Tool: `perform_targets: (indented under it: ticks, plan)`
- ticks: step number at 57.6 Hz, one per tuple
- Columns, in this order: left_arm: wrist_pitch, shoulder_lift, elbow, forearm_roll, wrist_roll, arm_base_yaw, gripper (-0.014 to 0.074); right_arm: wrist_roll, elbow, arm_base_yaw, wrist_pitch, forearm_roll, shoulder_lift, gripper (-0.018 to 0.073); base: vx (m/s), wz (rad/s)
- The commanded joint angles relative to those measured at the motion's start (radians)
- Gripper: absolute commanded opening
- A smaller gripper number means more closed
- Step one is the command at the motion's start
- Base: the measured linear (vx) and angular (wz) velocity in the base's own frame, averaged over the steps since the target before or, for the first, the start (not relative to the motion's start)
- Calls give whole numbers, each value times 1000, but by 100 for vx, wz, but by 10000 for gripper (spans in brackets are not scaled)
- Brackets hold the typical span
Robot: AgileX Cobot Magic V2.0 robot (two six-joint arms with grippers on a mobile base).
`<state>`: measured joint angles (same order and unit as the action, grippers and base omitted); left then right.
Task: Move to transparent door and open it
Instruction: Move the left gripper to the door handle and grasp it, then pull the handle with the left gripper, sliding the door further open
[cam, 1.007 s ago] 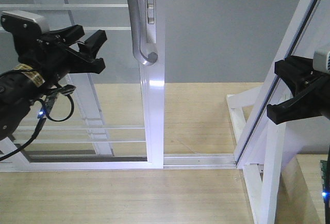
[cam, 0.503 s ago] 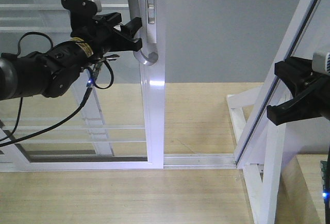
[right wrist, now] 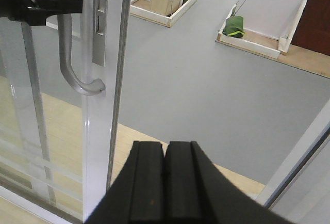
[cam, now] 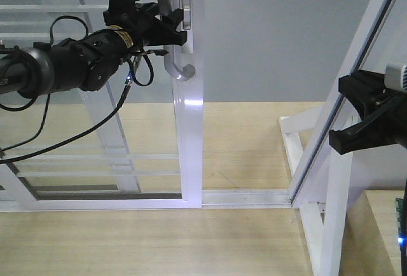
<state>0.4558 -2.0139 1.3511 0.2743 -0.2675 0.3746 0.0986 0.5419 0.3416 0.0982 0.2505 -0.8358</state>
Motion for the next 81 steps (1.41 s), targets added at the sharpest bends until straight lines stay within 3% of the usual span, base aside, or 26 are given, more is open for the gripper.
perform_targets:
  ticks: [1, 11, 25, 33, 54, 81]
  plan:
    - [33, 45, 67, -18, 0, 5, 478, -5, 30, -5, -74, 10, 12, -6, 0, 0]
    - [11, 43, 72, -18, 0, 5, 386, -7, 30, -5, -73, 10, 12, -6, 0, 0]
    - [-5, 44, 77, -18, 0, 5, 101, -7, 30, -5, -72, 10, 12, -6, 0, 0]
    - [-38, 59, 76, -18, 0, 5, -10, -7, 30, -5, -72, 10, 12, -6, 0, 0]
    - [-270, 164, 75, -18, 0, -51, 0, -6, 30, -5, -72, 10, 12, -6, 0, 0]
    - [-429, 270, 75, -8, 1, -120, 0, -6, 30, -5, -73, 9, 12, -6, 0, 0]
